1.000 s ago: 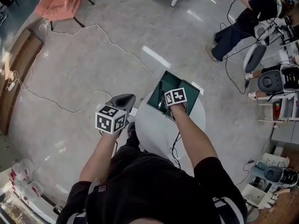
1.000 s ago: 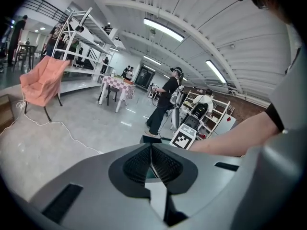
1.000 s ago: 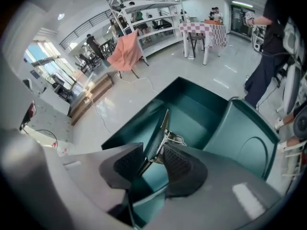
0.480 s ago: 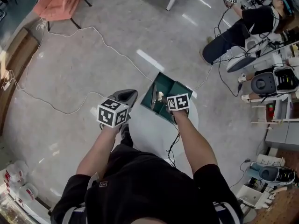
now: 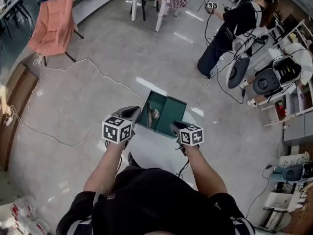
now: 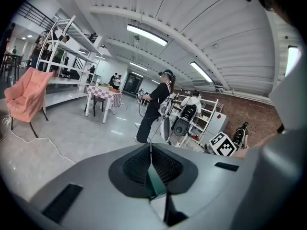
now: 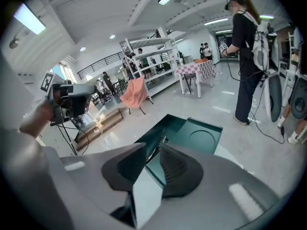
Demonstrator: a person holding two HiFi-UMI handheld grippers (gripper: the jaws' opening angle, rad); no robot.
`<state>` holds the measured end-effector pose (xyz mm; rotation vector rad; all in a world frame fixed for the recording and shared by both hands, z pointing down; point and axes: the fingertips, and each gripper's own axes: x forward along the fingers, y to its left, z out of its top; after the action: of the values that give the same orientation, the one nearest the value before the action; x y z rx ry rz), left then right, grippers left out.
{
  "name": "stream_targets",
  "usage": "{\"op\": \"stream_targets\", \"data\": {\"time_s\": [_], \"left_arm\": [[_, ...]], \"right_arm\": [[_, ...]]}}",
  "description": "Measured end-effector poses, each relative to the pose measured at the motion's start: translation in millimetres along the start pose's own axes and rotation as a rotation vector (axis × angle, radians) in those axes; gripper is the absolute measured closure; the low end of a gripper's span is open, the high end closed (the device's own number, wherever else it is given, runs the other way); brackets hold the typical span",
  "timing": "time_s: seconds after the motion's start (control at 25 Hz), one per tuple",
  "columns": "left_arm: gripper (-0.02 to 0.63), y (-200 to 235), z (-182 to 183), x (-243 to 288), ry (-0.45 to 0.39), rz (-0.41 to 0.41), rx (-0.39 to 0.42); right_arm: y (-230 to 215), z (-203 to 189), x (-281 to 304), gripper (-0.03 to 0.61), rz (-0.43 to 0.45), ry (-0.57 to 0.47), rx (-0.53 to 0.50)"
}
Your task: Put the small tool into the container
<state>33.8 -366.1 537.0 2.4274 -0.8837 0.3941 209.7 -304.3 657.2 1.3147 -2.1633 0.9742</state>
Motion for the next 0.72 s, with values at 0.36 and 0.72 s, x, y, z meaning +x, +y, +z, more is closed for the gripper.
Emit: {"op": "stream_targets", "data": {"time_s": [0.36, 0.72], "left_arm": [[0.601, -36, 20, 16, -0.003, -0.003, 0.065], [0.601, -56, 37, 7, -0.029, 0.014, 0.086]], "right_arm": [[-1, 6, -60, 0.494, -0.003, -0.118, -0.052], [-18, 58, -125, 0.492, -0.036, -0.381, -0.021]]}}
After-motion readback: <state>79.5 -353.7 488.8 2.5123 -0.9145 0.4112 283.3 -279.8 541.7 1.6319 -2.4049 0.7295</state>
